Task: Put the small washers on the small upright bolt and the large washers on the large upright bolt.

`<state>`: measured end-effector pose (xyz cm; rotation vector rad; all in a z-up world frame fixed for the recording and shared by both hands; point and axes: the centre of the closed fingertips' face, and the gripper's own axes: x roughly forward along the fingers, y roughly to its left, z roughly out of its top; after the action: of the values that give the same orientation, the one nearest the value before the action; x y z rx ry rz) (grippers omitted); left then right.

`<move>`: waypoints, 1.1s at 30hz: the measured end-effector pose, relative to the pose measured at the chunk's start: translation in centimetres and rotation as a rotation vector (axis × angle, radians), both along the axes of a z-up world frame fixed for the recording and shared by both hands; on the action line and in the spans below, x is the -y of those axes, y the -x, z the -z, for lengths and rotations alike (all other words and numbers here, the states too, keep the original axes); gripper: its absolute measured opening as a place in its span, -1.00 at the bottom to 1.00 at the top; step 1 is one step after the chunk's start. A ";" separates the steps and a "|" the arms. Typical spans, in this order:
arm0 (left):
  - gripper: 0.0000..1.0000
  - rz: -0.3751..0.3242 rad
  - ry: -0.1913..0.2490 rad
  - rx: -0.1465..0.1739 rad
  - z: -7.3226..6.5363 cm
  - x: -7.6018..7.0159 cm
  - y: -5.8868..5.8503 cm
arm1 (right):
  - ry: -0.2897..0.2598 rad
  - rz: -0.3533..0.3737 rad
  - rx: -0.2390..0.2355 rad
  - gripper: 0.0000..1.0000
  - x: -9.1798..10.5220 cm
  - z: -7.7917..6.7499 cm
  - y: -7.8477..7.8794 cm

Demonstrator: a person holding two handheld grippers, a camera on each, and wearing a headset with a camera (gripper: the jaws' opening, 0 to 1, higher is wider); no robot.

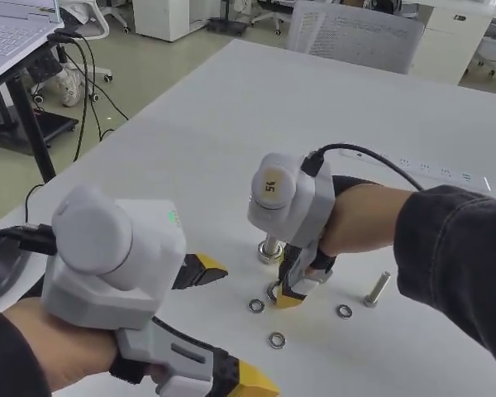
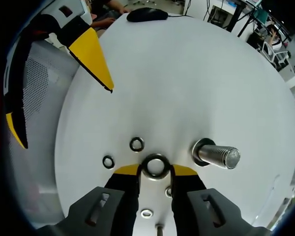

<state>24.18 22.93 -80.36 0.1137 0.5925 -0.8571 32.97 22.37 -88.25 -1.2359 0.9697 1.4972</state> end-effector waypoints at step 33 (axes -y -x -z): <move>0.62 0.014 0.001 0.002 -0.4 0.4 -0.1 | 0.002 0.026 0.040 -0.52 2.4 -4.2 -1.5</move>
<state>24.28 22.55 -79.98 0.1181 0.5898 -0.8706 34.47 19.94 -84.03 -1.2457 0.9577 1.4464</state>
